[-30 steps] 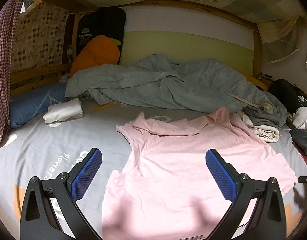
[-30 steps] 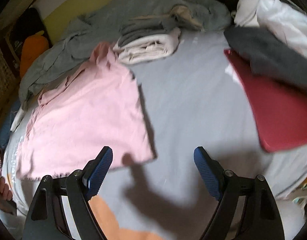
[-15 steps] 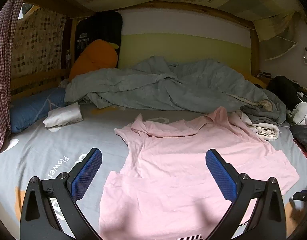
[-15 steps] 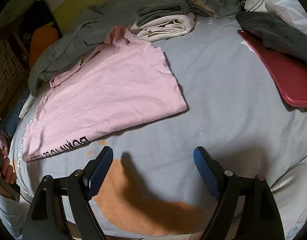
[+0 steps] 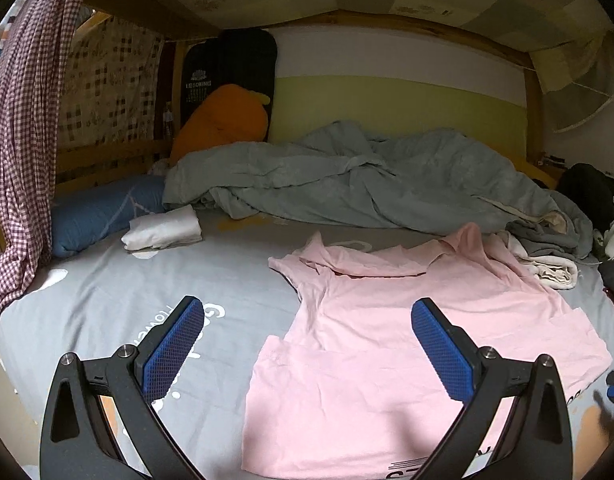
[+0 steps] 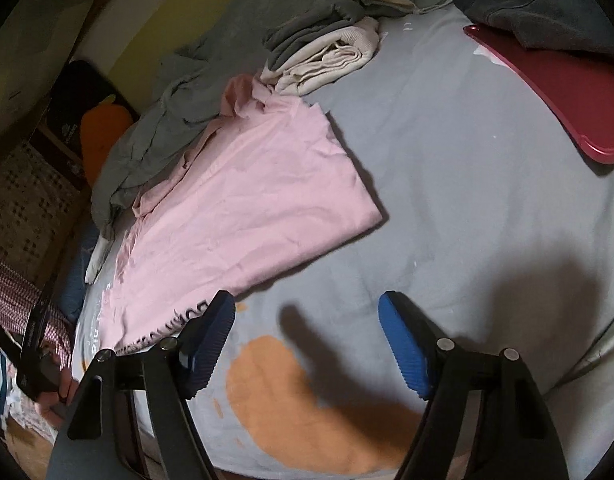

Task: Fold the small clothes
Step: 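Grasp the shirt's side edge with both grippers and lift it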

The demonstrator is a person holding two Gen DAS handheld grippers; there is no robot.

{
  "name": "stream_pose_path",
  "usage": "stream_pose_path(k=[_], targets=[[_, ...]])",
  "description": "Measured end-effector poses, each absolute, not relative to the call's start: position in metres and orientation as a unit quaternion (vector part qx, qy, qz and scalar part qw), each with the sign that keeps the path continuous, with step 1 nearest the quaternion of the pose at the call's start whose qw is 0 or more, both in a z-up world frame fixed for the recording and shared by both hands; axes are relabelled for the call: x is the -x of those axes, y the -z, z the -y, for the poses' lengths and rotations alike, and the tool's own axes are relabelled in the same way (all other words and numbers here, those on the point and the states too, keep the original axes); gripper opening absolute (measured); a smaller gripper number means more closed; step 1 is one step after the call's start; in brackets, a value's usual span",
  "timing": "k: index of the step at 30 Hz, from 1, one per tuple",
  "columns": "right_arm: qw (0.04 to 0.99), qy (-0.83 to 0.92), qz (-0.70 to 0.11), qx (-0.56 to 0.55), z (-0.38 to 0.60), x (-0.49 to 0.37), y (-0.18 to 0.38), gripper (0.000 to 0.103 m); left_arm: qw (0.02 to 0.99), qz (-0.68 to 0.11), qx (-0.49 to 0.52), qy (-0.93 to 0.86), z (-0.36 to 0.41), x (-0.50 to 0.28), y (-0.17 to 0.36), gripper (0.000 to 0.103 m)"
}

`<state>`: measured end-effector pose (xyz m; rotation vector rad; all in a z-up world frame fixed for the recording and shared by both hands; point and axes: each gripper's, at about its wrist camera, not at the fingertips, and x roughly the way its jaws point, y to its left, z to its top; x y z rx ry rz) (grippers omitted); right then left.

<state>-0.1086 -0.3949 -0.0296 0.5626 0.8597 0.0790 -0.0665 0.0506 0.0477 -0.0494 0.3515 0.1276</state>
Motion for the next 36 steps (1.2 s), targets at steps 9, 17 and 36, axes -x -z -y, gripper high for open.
stream_pose_path(k=[9, 17, 36], targets=[[0.854, -0.026, -0.385, -0.349, 0.412, 0.067, 0.033, 0.060, 0.980, -0.188, 0.034, -0.052, -0.042, 0.066, -0.042, 0.103], [0.861, -0.014, -0.380, -0.337, 0.413, 0.065, 0.038, 0.010, 0.933, -0.313, 0.174, -0.044, -0.073, 0.062, -0.001, 0.080], [0.878, 0.005, -0.387, -0.283, 0.404, 0.074, 0.035, 0.008, 0.830, -0.393, 0.396, -0.010, -0.119, 0.090, 0.053, 0.039]])
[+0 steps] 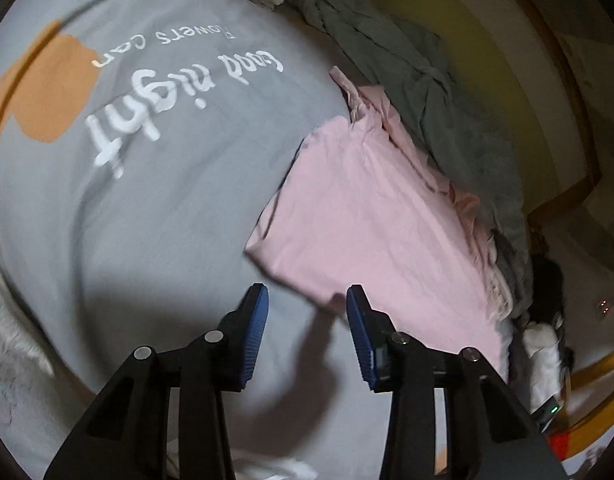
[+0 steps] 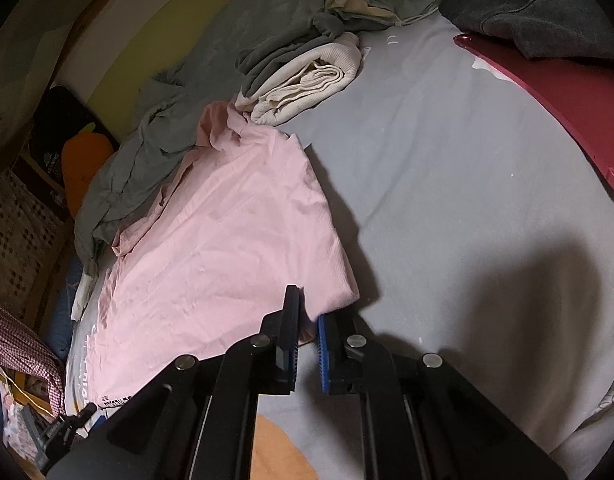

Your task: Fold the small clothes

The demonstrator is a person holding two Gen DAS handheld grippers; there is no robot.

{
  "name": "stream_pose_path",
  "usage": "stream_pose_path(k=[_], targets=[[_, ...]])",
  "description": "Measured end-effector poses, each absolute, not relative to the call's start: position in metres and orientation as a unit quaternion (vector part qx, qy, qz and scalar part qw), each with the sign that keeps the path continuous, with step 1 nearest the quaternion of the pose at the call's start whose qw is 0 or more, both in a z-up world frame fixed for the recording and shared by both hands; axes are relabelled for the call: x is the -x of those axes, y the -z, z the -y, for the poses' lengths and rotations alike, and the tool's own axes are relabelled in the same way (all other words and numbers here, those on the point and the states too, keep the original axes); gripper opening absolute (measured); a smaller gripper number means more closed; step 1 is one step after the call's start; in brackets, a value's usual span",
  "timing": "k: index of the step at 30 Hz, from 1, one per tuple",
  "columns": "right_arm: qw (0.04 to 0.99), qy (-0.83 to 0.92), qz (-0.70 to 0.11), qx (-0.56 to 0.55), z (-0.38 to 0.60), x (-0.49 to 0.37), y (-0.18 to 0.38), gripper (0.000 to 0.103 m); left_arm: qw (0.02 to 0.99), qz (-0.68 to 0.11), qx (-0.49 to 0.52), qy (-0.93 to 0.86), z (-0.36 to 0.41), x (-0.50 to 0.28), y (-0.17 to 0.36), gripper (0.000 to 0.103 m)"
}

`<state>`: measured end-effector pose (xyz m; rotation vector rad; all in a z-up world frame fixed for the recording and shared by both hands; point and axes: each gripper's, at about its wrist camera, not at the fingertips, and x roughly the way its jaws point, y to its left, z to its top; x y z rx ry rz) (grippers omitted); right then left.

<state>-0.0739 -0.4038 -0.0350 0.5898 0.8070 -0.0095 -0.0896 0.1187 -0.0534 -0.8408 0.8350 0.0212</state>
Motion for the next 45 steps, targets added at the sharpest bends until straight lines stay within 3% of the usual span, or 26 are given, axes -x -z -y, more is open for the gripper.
stream_pose_path(k=[1, 2, 3, 5, 8, 12, 16, 20, 31, 45], targets=[[0.878, 0.005, -0.387, -0.282, 0.404, 0.074, 0.035, 0.008, 0.828, -0.393, 0.399, -0.001, -0.121, 0.082, 0.054, 0.038], [0.878, 0.005, -0.386, -0.283, 0.404, 0.074, 0.035, 0.008, 0.822, -0.405, 0.400, 0.006, -0.124, 0.071, 0.057, 0.028], [0.878, 0.004, -0.386, -0.284, 0.405, 0.073, 0.035, 0.008, 0.813, -0.418, 0.406, 0.005, -0.130, 0.062, 0.060, 0.008], [0.881, 0.002, -0.381, -0.281, 0.407, 0.072, 0.035, 0.008, 0.789, -0.414, 0.453, 0.018, -0.147, 0.051, 0.068, 0.003], [0.879, 0.001, -0.376, -0.295, 0.409, 0.071, 0.035, 0.006, 0.785, -0.411, 0.464, 0.014, -0.150, 0.048, 0.066, 0.002], [0.908, -0.008, -0.309, -0.281, 0.406, 0.090, 0.006, 0.002, 0.874, -0.352, 0.335, 0.000, -0.119, 0.063, 0.007, 0.002], [0.948, -0.031, -0.224, -0.222, 0.392, 0.126, -0.041, 0.001, 0.898, -0.311, 0.311, 0.013, -0.115, 0.082, -0.037, 0.002], [0.949, -0.019, -0.212, -0.232, 0.400, 0.151, -0.054, 0.001, 0.912, -0.294, 0.284, 0.019, -0.119, 0.099, -0.064, 0.002], [0.933, 0.009, -0.273, -0.233, 0.403, 0.136, -0.041, 0.001, 0.887, -0.334, 0.319, -0.012, -0.123, 0.078, -0.041, 0.002], [0.911, 0.027, -0.377, -0.163, 0.379, -0.022, -0.052, 0.001, 0.882, -0.399, 0.240, -0.068, -0.106, -0.054, -0.036, 0.002]])
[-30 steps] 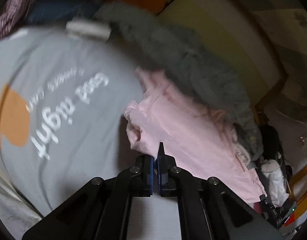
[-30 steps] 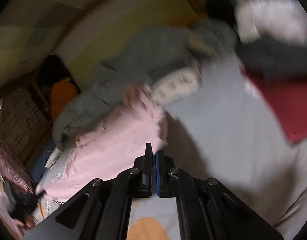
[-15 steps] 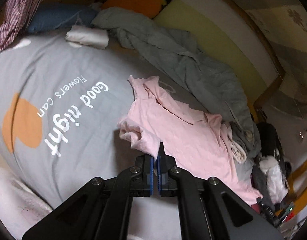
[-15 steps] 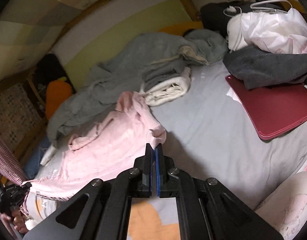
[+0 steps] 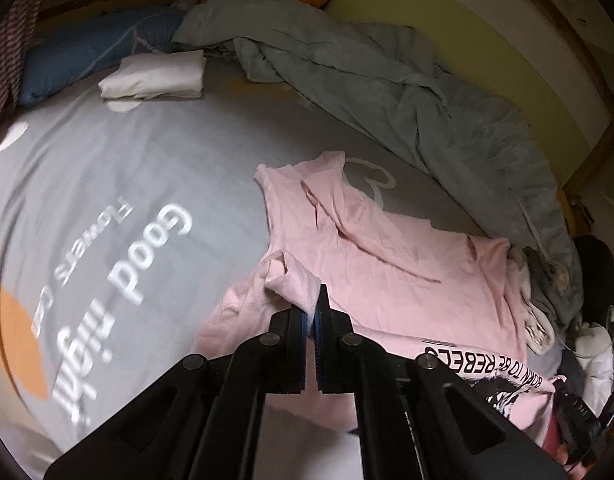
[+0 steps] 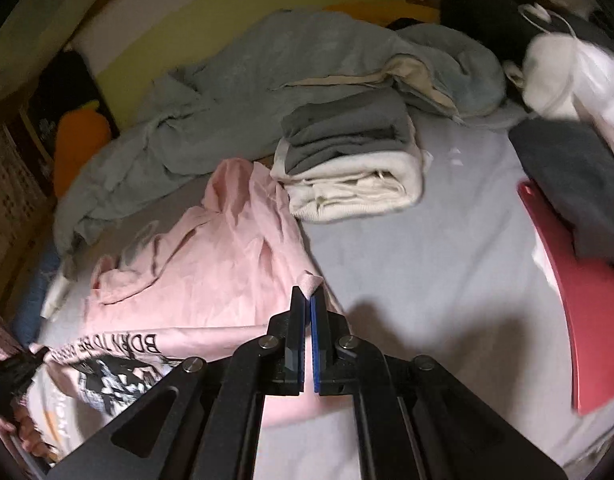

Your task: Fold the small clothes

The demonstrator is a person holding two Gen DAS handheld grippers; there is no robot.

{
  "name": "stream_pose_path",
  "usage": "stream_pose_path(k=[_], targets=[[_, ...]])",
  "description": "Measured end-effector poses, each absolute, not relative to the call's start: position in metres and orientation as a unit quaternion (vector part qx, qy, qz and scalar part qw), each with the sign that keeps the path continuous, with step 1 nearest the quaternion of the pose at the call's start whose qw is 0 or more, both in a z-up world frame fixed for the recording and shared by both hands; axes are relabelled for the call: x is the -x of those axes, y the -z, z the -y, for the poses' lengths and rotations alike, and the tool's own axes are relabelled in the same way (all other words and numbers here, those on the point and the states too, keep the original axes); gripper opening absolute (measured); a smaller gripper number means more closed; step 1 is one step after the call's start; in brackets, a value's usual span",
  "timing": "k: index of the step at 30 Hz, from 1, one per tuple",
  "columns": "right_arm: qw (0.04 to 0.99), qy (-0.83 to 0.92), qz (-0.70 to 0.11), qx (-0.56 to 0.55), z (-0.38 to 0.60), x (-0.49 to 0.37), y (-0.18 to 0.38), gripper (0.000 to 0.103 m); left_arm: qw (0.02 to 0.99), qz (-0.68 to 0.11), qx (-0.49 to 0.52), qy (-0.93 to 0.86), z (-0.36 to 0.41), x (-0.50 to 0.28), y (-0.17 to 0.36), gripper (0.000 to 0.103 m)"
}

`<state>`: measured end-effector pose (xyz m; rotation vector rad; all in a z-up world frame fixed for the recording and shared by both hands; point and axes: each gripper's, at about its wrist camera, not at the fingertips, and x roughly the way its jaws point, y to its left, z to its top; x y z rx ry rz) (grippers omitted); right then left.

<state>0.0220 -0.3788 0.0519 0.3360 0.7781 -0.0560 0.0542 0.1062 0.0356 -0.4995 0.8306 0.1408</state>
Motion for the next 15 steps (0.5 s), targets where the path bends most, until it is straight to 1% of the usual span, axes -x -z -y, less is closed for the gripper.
stream_pose_path(k=[4, 12, 13, 15], targets=[[0.904, 0.034, -0.400, -0.147, 0.375, -0.053, -0.042, 0.001, 0.879, -0.402, 0.250, -0.066, -0.110, -0.070, -0.028, 0.002], [0.907, 0.040, -0.393, -0.147, 0.377, -0.086, -0.025, 0.001, 0.884, -0.418, 0.205, -0.052, -0.104, -0.103, -0.008, 0.003], [0.907, 0.039, -0.393, -0.145, 0.376, -0.090, -0.022, 0.001, 0.886, -0.416, 0.198, -0.046, -0.104, -0.106, -0.006, 0.003], [0.909, 0.038, -0.393, -0.133, 0.373, -0.098, -0.018, 0.001, 0.893, -0.406, 0.188, -0.051, -0.104, -0.108, -0.003, 0.009]])
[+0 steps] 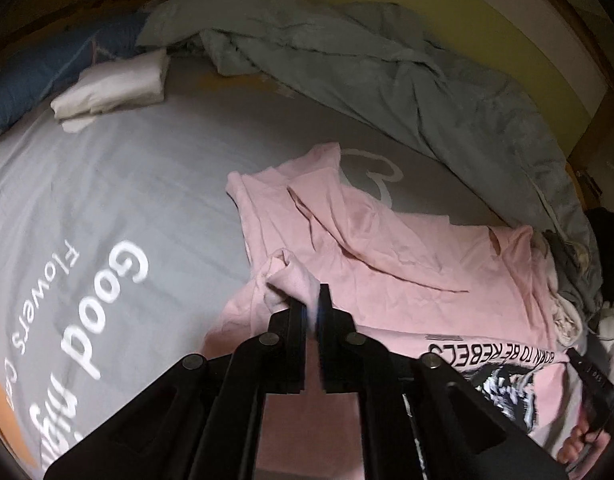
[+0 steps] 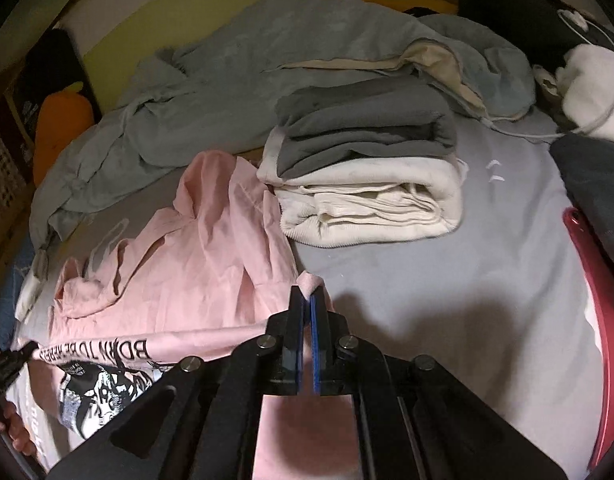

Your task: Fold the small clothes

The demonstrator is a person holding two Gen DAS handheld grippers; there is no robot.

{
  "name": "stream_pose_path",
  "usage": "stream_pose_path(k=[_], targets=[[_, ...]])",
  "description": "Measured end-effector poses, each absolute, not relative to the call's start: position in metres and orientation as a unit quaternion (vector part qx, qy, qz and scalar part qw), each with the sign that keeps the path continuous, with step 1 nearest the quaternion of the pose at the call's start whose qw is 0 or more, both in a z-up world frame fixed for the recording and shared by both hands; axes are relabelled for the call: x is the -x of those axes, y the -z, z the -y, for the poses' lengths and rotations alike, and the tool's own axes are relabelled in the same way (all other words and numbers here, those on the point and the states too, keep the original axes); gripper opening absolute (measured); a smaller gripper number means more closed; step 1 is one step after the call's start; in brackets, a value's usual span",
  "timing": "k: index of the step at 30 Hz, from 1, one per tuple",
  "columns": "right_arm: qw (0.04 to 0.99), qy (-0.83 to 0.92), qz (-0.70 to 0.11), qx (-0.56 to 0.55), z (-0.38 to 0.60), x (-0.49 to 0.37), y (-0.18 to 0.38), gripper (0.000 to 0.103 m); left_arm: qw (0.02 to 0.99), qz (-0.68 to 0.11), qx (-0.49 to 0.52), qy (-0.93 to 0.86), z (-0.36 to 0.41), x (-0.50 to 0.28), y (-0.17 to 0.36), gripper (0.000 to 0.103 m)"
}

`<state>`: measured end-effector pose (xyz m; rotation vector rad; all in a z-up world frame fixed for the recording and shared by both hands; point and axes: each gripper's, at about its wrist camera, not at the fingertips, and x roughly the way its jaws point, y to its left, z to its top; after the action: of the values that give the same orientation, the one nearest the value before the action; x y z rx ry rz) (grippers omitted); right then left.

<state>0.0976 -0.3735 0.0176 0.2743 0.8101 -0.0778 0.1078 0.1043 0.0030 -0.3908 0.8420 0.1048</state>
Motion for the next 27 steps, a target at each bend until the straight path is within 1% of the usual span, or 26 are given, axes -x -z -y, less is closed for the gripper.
stream_pose_path(k=[1, 2, 3, 4, 5, 6, 7, 9, 12, 15, 17, 18, 19, 20, 21, 24, 27], targets=[[0.911, 0.039, -0.391, -0.128, 0.373, -0.098, -0.016, 0.002, 0.896, -0.399, 0.188, -0.057, -0.106, -0.106, -0.002, 0.010], [0.912, 0.037, -0.388, -0.125, 0.373, -0.099, -0.014, 0.002, 0.899, -0.392, 0.186, -0.059, -0.105, -0.104, -0.001, 0.014], [0.913, 0.035, -0.386, -0.124, 0.374, -0.098, -0.013, 0.002, 0.903, -0.388, 0.174, -0.063, -0.104, -0.103, 0.000, 0.022], [0.915, 0.031, -0.384, -0.121, 0.374, -0.098, -0.013, 0.006, 0.907, -0.384, 0.160, -0.069, -0.102, -0.102, -0.001, 0.028], [0.915, 0.030, -0.385, -0.116, 0.375, -0.098, -0.014, 0.010, 0.912, -0.377, 0.140, -0.081, -0.099, -0.100, -0.003, 0.041], [0.917, 0.035, -0.383, -0.108, 0.375, -0.098, -0.016, 0.021, 0.918, -0.366, 0.124, -0.094, -0.098, -0.097, -0.006, 0.046], [0.921, 0.047, -0.373, -0.101, 0.377, -0.095, -0.020, 0.038, 0.922, -0.357, 0.114, -0.101, -0.098, -0.094, -0.009, 0.047], [0.927, 0.061, -0.356, -0.099, 0.381, -0.091, -0.026, 0.061, 0.927, -0.343, 0.100, -0.112, -0.098, -0.089, -0.014, 0.050], [0.933, 0.071, -0.340, -0.092, 0.387, -0.085, -0.034, 0.061, 0.938, -0.325, 0.079, -0.096, -0.094, -0.084, -0.020, 0.050], [0.939, 0.033, -0.334, -0.080, 0.379, -0.080, -0.037, 0.061, 0.941, -0.335, 0.044, -0.016, -0.073, -0.087, -0.020, 0.050], [0.933, -0.037, -0.355, -0.051, 0.358, -0.080, -0.032, 0.061, 0.937, -0.348, 0.020, 0.022, -0.053, -0.088, -0.015, 0.050], [0.915, -0.104, -0.388, -0.042, 0.341, -0.083, -0.023, 0.061, 0.933, -0.358, 0.015, 0.033, -0.044, -0.089, -0.010, 0.050], [0.903, -0.137, -0.405, -0.034, 0.328, -0.083, -0.016, 0.061, 0.927, -0.372, 0.022, 0.048, -0.035, -0.089, -0.003, 0.050], [0.903, -0.145, -0.405, -0.023, 0.319, -0.080, -0.012, 0.061, 0.920, -0.386, 0.026, 0.067, -0.026, -0.090, 0.004, 0.049], [0.906, -0.152, -0.394, 0.008, 0.301, -0.073, -0.008, 0.061, 0.916, -0.394, 0.022, 0.080, -0.015, -0.089, 0.009, 0.049], [0.906, -0.178, -0.369, 0.105, 0.256, -0.051, -0.001, 0.061, 0.915, -0.387, -0.032, 0.105, 0.020, -0.076, 0.019, 0.049], [0.906, -0.182, -0.348, 0.160, 0.232, -0.032, 0.005, 0.061, 0.915, -0.376, -0.072, 0.126, 0.045, -0.061, 0.026, 0.049]])
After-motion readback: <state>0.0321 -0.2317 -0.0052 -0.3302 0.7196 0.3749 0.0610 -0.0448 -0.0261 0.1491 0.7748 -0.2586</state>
